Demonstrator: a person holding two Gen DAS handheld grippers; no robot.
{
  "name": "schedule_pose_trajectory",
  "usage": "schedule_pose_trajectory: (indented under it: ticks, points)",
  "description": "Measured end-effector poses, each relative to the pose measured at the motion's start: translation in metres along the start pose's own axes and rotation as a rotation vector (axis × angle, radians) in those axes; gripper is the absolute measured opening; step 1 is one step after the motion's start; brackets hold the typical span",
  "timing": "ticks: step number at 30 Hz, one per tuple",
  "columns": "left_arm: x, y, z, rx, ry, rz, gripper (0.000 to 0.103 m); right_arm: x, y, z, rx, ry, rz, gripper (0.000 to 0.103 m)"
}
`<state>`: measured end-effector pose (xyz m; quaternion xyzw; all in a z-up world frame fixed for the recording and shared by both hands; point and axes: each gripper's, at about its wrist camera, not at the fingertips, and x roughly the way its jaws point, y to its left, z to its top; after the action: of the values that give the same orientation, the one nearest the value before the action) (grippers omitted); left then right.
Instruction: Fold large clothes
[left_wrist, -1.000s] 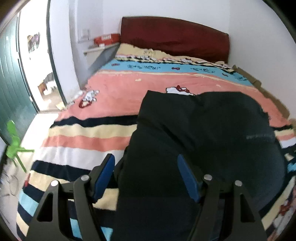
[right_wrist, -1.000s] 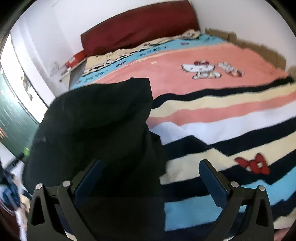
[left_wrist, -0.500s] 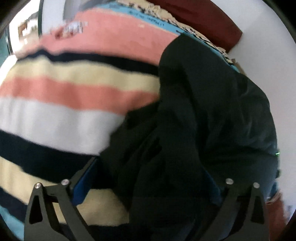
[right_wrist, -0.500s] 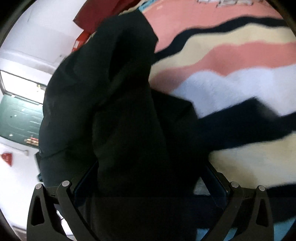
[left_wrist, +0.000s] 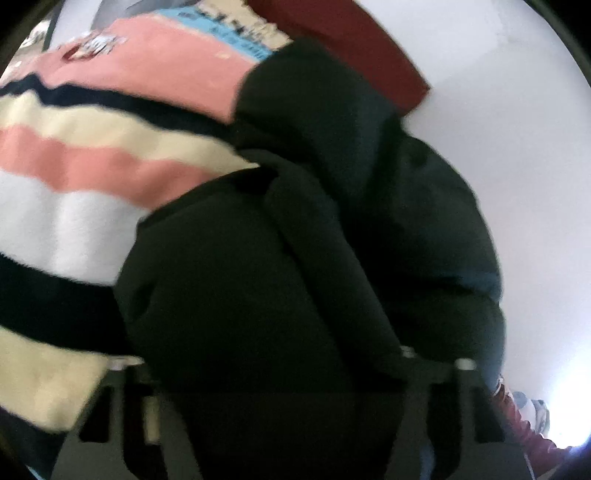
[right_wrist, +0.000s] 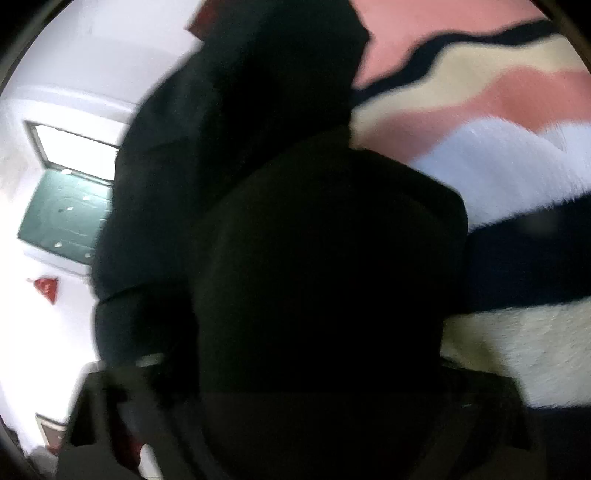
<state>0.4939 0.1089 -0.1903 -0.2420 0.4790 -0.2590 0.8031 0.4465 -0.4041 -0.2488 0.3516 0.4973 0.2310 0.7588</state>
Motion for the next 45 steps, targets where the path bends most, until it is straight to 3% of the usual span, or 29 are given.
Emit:
schedule_pose_trajectory:
  ticks: [1,3,7,15,22,26,30,32,35,39,43,45]
  points:
    - [-0.002,-0.005,-0.001,0.004,-0.006,-0.005,0.041,-0.003,0.009,-0.002,-0.030,-0.015,0.005,0.050]
    - [-0.008,-0.019,-0.002,0.024,-0.016,-0.011,0.033,-0.006,0.025,-0.003,-0.079,-0.022,-0.006,0.039]
    - [-0.032,-0.051,0.002,0.087,-0.061,-0.041,0.028,-0.015,0.068,-0.004,-0.203,-0.059,-0.064,0.027]
    - [-0.084,-0.094,-0.003,0.129,-0.155,-0.107,0.028,-0.053,0.140,-0.008,-0.354,-0.171,-0.084,0.022]
    - [-0.149,-0.108,-0.024,0.147,-0.232,-0.140,0.028,-0.085,0.186,-0.030,-0.416,-0.225,0.002,0.023]
    - [-0.141,-0.091,-0.035,0.142,-0.211,-0.087,0.028,-0.077,0.187,-0.028,-0.413,-0.221,0.009,0.023]
    - [-0.097,-0.054,-0.039,0.124,-0.141,0.023,0.028,-0.046,0.161,-0.038,-0.361,-0.160,-0.069,0.023]
    - [-0.079,-0.028,-0.052,0.092,-0.100,0.095,0.029,-0.033,0.138,-0.047,-0.323,-0.111,-0.148,0.025]
    - [-0.079,0.002,-0.055,0.010,-0.091,0.073,0.041,-0.024,0.108,-0.051,-0.244,-0.096,-0.165,0.034]
    - [-0.096,0.014,-0.055,-0.018,-0.084,0.073,0.049,-0.031,0.098,-0.055,-0.216,-0.097,-0.207,0.062]
    - [-0.115,0.009,-0.061,0.012,-0.081,0.129,0.055,-0.034,0.099,-0.063,-0.225,-0.092,-0.268,0.073]
    - [-0.129,0.011,-0.063,0.003,-0.089,0.127,0.055,-0.054,0.092,-0.063,-0.228,-0.102,-0.297,0.092]
